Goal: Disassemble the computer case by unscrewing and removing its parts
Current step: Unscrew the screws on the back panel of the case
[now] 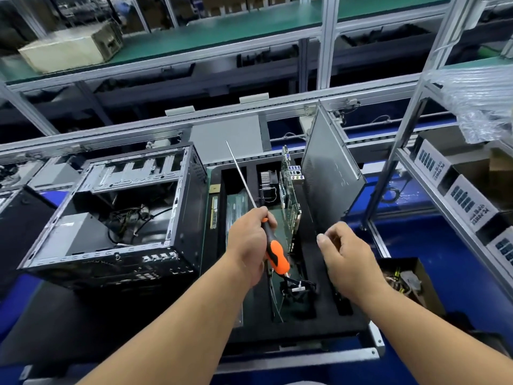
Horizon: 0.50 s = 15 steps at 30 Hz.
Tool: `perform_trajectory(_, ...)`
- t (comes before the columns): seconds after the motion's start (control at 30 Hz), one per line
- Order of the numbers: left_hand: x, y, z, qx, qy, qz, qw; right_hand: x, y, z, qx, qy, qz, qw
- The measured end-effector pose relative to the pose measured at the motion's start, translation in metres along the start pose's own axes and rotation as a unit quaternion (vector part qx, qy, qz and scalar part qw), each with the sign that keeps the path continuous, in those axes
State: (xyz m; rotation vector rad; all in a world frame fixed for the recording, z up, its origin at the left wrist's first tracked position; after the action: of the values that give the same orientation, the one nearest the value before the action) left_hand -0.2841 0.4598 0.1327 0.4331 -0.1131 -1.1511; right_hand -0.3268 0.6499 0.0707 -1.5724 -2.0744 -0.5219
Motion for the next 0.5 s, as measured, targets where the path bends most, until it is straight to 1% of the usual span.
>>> perform_trajectory(0.03, 0.002, 0.001, 0.002, -0.003, -0.004, 0.004, 1.000, -0.002, 0.002, -0.021, 0.030, -0.073, -0.013, 0.997)
perform_trajectory(0.1, 0.005, 0.005, 0.010, -0.015, -0.014, 0.014, 1.000, -0.007, 0.007, -0.063, 0.050, -0.205, -0.075, 0.975)
perform_trajectory(0.13, 0.007, 0.007, 0.016, -0.026, -0.028, 0.017, 0.999, -0.011, 0.009, -0.081, 0.045, -0.251, -0.119, 0.960)
perform_trajectory(0.2, 0.012, 0.008, 0.025, -0.058, -0.083, 0.034, 0.994, -0.023, 0.014, -0.106, 0.028, -0.304, -0.187, 0.934)
perform_trajectory(0.23, 0.016, 0.007, 0.029, -0.068, -0.093, 0.041, 0.993, -0.029, 0.016, -0.115, 0.018, -0.317, -0.200, 0.927)
perform_trajectory(0.3, 0.027, 0.007, 0.036, -0.064, -0.059, 0.039, 0.995, -0.038, 0.018, -0.129, 0.009, -0.324, -0.188, 0.927)
perform_trajectory(0.4, 0.043, 0.006, 0.045, -0.085, -0.036, -0.015, 0.996, -0.048, 0.017, -0.137, 0.011, -0.340, -0.177, 0.924)
perform_trajectory(0.47, 0.051, 0.004, 0.049, -0.074, 0.008, -0.040, 0.996, -0.053, 0.016, -0.140, -0.004, -0.398, -0.182, 0.899)
perform_trajectory(0.5, 0.056, 0.003, 0.053, -0.064, 0.040, -0.047, 0.996, -0.056, 0.016, -0.143, -0.013, -0.443, -0.182, 0.878)
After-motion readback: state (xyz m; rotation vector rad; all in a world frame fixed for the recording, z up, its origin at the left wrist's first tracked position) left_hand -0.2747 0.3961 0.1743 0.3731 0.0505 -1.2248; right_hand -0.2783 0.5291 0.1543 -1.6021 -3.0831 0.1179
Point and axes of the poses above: each hand's wrist, its own y-axis away from the middle knuckle, its own x-axis out of the back of the hand, z = x × y, the point moved 1 cm from there along -y, towards the middle knuckle, and after that the axes turned 3 degrees about -z, right-handed, at the moved point
